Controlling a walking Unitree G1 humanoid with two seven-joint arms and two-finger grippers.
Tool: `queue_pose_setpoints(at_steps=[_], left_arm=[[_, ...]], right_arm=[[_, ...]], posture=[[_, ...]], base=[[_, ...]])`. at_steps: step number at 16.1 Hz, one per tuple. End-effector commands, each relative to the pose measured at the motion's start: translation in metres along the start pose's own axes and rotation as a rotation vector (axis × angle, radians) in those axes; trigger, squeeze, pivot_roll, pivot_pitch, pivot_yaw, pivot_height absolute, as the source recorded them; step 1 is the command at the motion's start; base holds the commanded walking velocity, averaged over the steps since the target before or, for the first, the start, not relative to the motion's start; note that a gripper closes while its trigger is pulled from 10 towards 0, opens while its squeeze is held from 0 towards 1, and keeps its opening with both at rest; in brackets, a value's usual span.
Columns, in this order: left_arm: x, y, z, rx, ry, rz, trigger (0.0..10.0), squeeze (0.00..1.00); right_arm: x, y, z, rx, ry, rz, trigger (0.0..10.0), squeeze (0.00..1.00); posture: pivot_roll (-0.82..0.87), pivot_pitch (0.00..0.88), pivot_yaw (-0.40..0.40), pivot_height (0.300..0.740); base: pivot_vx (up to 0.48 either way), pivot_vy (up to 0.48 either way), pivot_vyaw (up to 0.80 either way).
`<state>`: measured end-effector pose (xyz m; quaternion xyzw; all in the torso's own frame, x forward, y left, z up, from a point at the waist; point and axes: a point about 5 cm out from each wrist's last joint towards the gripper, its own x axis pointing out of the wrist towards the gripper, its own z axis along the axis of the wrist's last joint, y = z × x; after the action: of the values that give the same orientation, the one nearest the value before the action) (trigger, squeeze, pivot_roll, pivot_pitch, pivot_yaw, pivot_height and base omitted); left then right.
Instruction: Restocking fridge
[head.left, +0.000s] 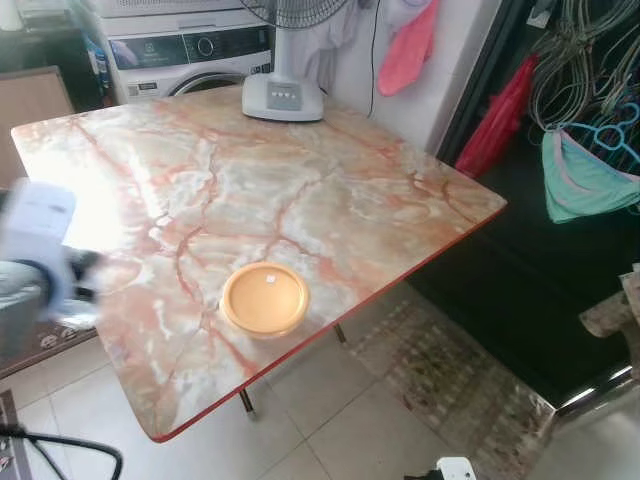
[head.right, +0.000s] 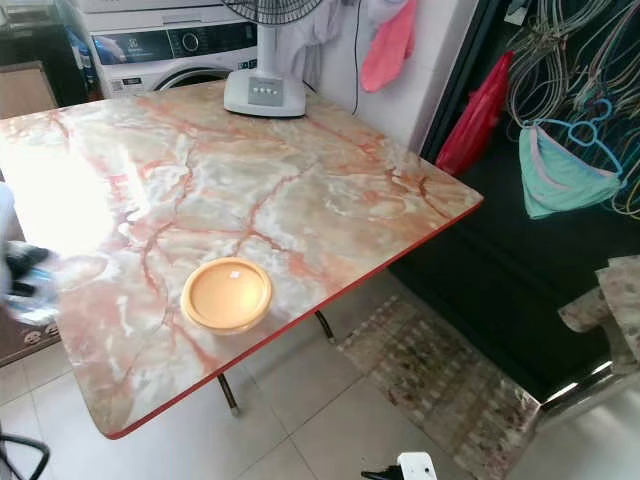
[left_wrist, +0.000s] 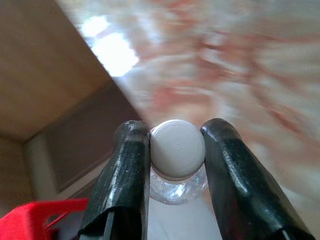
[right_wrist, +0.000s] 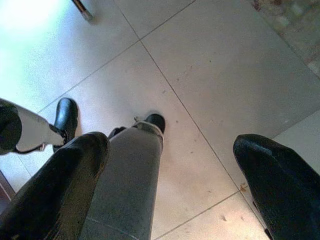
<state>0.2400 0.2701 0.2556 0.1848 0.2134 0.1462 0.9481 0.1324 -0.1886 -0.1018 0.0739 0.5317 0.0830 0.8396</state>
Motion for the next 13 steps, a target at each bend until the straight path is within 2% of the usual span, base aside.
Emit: queue_pose_setpoints(at_steps=[1, 2, 3, 4, 5, 6, 7, 8, 9, 10, 11, 12, 13], left_arm=[[0.002, 0.019, -0.007, -0.056, 0.0, 0.124, 10.0, 0.0], [0.004, 0.028, -0.02, -0.048, 0.032, 0.189, 10.0, 0.0], [0.008, 0.039, -0.041, -0.04, 0.087, 0.275, 10.0, 0.0], [0.013, 0.046, -0.073, -0.075, 0.172, 0.329, 10.0, 0.0], [0.015, 0.046, -0.086, -0.067, 0.2, 0.341, 10.0, 0.0], [0.017, 0.043, -0.11, -0.082, 0.222, 0.358, 10.0, 0.0], [0.019, 0.04, -0.121, -0.095, 0.22, 0.362, 10.0, 0.0], [0.024, 0.031, -0.144, -0.143, 0.215, 0.335, 10.0, 0.0], [0.031, 0.014, -0.178, -0.167, 0.222, 0.282, 10.0, 0.0], [0.035, -0.003, -0.209, -0.16, 0.231, 0.236, 10.0, 0.0], [0.035, -0.015, -0.229, -0.165, 0.277, 0.19, 10.0, 0.0], [0.034, -0.025, -0.241, -0.242, 0.286, 0.139, 10.0, 0.0], [0.034, -0.034, -0.256, -0.246, 0.322, 0.132, 10.0, 0.0]], right_arm=[[-0.001, -0.004, -0.002, 0.001, 0.013, -0.01, 10.0, 0.0], [-0.001, -0.003, -0.002, 0.0, 0.013, -0.009, 10.0, 0.0], [-0.001, -0.003, -0.001, -0.002, 0.012, -0.009, 10.0, 0.0], [-0.001, -0.003, -0.001, -0.003, 0.011, -0.007, 10.0, 0.0], [-0.001, -0.003, 0.0, -0.003, 0.01, -0.007, 10.0, 0.0], [-0.001, -0.004, 0.0, -0.004, 0.009, -0.006, 10.0, 0.0], [-0.001, -0.004, 0.0, -0.005, 0.008, -0.006, 10.0, 0.0], [-0.001, -0.004, 0.001, -0.007, 0.009, -0.007, 10.0, 0.0], [-0.002, -0.005, 0.001, -0.008, 0.009, -0.007, 10.0, 0.0], [-0.002, -0.005, 0.001, -0.009, 0.009, -0.008, 10.0, 0.0], [-0.002, -0.006, 0.001, -0.009, 0.01, -0.01, 10.0, 0.0], [-0.002, -0.007, 0.001, -0.011, 0.012, -0.012, 10.0, 0.0], [-0.002, -0.007, 0.001, -0.012, 0.013, -0.013, 10.0, 0.0]], posture=[[0.29, 0.0, -0.144, 0.74], [0.29, 0.0, -0.146, 0.74], [0.29, 0.0, -0.146, 0.74], [0.29, 0.0, -0.149, 0.74], [0.29, 0.0, -0.15, 0.74], [0.29, 0.0, -0.152, 0.74], [0.29, 0.0, -0.153, 0.74], [0.29, 0.0, -0.157, 0.74], [0.29, 0.0, -0.158, 0.74], [0.29, 0.0, -0.159, 0.74], [0.29, 0.0, -0.166, 0.74], [0.29, 0.0, -0.167, 0.74], [0.29, 0.0, -0.169, 0.74]], base=[[0.0, 0.0, 0.0], [0.0, 0.0, 0.0], [0.0, 0.0, 0.0], [0.0, 0.0, 0.0], [0.0, 0.0, 0.0], [0.0, 0.0, 0.0], [0.0, 0.0, 0.0], [0.0, 0.0, 0.0], [0.0, 0.0, 0.0], [0.0, 0.0, 0.0], [0.0, 0.0, 0.0], [0.0, 0.0, 0.0], [0.0, 0.0, 0.0]])
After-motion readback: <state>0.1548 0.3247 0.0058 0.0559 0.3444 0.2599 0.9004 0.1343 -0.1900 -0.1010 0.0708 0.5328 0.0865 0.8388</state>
